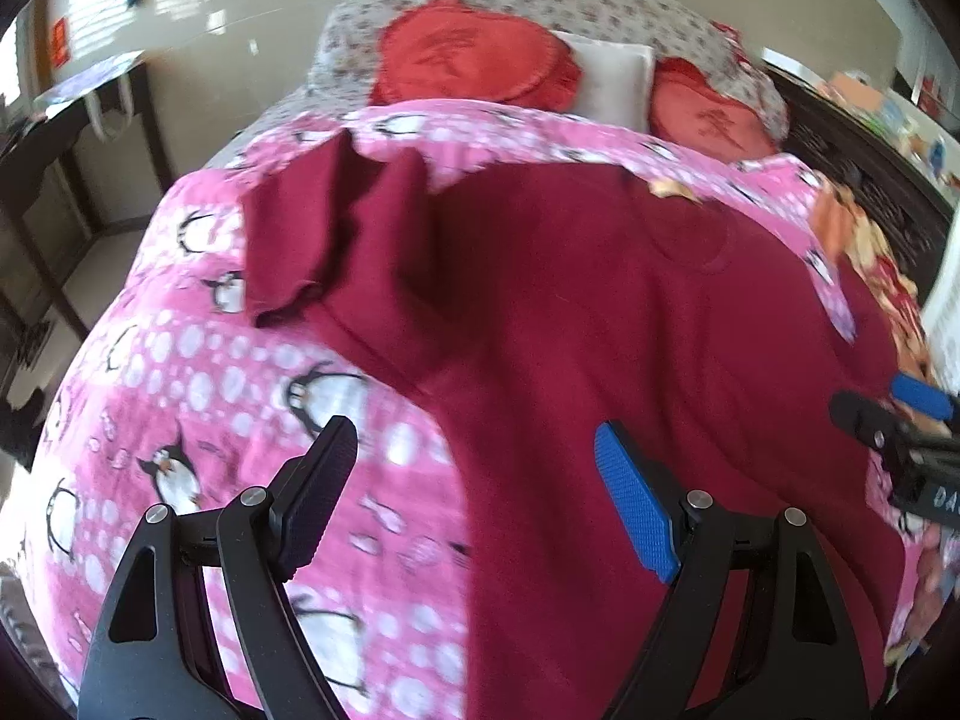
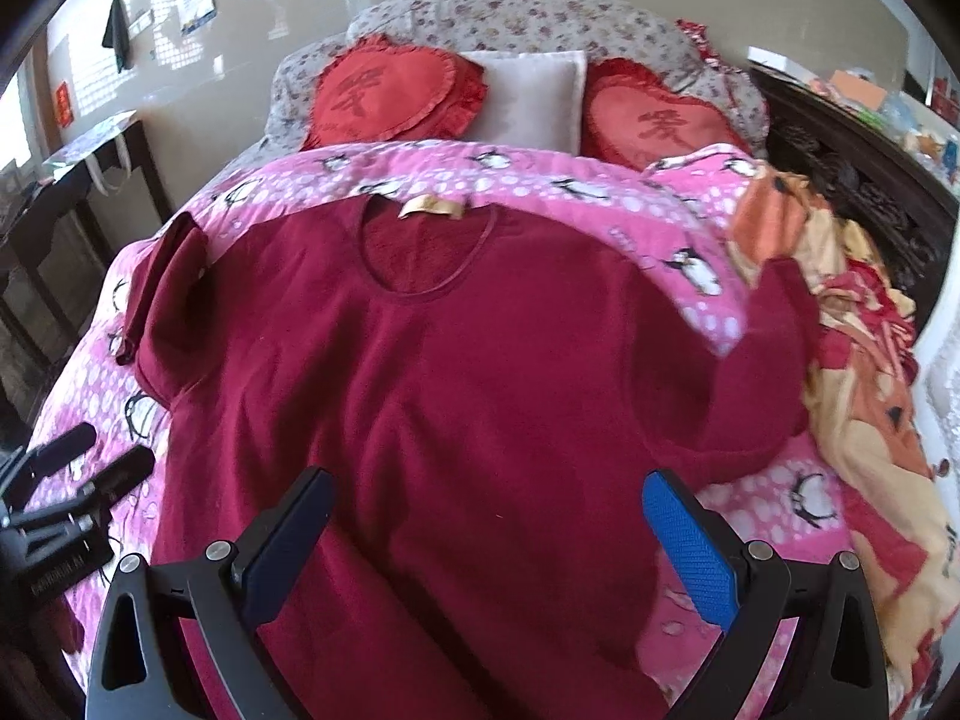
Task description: Fold small clothes
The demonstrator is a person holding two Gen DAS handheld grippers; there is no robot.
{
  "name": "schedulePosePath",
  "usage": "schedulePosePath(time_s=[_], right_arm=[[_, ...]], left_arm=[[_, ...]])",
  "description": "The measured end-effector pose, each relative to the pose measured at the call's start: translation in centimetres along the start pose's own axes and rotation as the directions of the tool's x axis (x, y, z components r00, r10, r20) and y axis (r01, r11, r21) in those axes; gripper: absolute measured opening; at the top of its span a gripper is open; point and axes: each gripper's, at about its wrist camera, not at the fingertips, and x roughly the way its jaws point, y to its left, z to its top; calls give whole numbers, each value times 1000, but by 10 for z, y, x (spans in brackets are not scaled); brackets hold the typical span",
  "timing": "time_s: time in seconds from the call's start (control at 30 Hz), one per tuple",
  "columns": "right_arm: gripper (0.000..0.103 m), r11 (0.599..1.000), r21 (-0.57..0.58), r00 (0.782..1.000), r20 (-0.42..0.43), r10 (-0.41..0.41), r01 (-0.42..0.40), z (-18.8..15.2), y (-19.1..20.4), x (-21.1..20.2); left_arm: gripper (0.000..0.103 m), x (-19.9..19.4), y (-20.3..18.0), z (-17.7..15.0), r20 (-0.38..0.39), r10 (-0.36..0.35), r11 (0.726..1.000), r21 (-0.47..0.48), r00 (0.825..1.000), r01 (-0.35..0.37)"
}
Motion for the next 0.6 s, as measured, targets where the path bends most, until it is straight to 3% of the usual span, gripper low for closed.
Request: schedulePosePath(time_s=[0.2,0.33,0.43,0.53,0.6], right_arm=[[95,987,-54,988,9,155,-154,28,38,12],[80,956,-175,970,9,242,-237,49,87,17],[68,913,-202,933,-26,358,-356,68,124,23],[66,852,-224,878,-31,478,-472,87,169,27],[66,828,-257,861,-34,508,-499,95,199,36]], left_arm=[[82,6,48,13,14,61,995,-84,998,-59],[82,13,81,17,2,110,985,-136,994,-109],[82,14,103,14,-1,117,976,-185,993,-115],[82,17,119,8,-12,130,971,-201,991,-129],[82,21,126,2,-26,139,970,-200,990,-141]])
